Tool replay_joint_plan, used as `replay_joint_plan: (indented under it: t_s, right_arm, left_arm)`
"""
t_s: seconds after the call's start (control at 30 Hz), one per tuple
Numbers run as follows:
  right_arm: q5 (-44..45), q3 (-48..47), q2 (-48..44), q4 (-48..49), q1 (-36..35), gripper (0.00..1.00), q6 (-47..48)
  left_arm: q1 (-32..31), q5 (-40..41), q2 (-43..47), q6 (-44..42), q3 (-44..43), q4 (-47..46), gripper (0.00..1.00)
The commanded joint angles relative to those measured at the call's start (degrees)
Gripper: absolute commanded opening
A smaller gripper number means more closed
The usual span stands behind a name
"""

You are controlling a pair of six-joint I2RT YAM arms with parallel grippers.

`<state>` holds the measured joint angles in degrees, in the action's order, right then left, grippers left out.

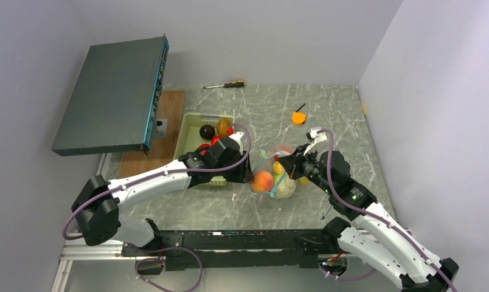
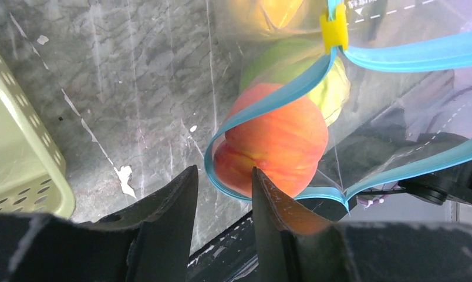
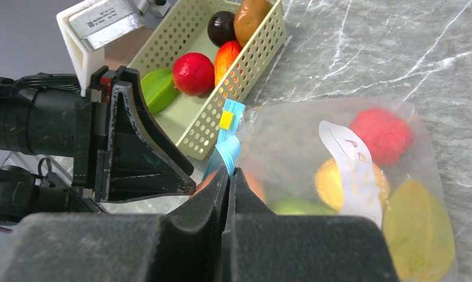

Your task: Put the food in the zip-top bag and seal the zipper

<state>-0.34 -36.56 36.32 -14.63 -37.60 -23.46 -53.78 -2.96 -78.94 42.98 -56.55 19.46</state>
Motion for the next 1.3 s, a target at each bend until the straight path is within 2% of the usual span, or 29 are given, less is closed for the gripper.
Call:
replay_joint_plan:
  t_s: [0.0,0.1,0.23,0.3,0.4,0.5,0.83,0.93,1.03,1.17,1.27]
  right_arm:
    - [-0.30,-1.04,-0.22,3.95,-0.14,0.00,0.97]
    - [-0.11,-1.16,-0.23,3.85,-0.21,0.00,1.00]
    - [0.20,-1.11,-0.45,3.79,-0.14,0.00,0.91]
    - [0.03,-1.07,-0.31,3.90,-0.12,0.00,0.88]
    - [-0.06,-1.13,-0.19,4.00,-0.11,0.00,0.96]
    - [-0.29,-1.24,-0.06,4.02,-0.14,0.00,0.95]
    - [-0.41,-1.67,0.02,3.74,-0.22,0.00,1.14]
    - [-0.42,-2.01,-0.06,3.45,-0.19,0.00,1.03]
    - [-0.32,-2.94,-0.10,2.70,-0.23,0.00,0.60]
    - [1.76,-4.85,0.29,0.84,-0.20,0.00,-2.02]
    - [4.21,-7.24,1.02,-1.73,-0.18,0.00,-4.99]
  left_arm:
    - [-0.45,0.70,-2.29,0.67,-1.05,-3.46,0.44]
    - [-0.46,1.33,-3.79,0.86,-1.61,-3.46,0.43]
    - [-0.53,2.78,-1.50,0.69,-0.92,-3.58,0.40]
    - [-0.50,2.79,-0.31,-0.18,-1.20,-3.76,0.42]
    - [-0.45,4.08,1.14,-1.12,-1.55,-4.45,0.53]
    - [-0.35,4.96,1.16,-2.19,-2.77,-4.92,0.57]
    - [1.00,0.48,-6.49,-3.78,-7.89,-8.25,0.52]
    - [1.52,0.45,-7.59,-3.57,-7.62,-8.38,0.46]
    - [2.25,-0.64,-8.15,-2.72,-6.48,-9.55,0.34]
    - [2.76,-1.44,-8.12,-2.41,-6.63,-8.58,0.00]
    - [2.80,-3.37,-6.83,-2.89,-8.22,-7.15,0.00]
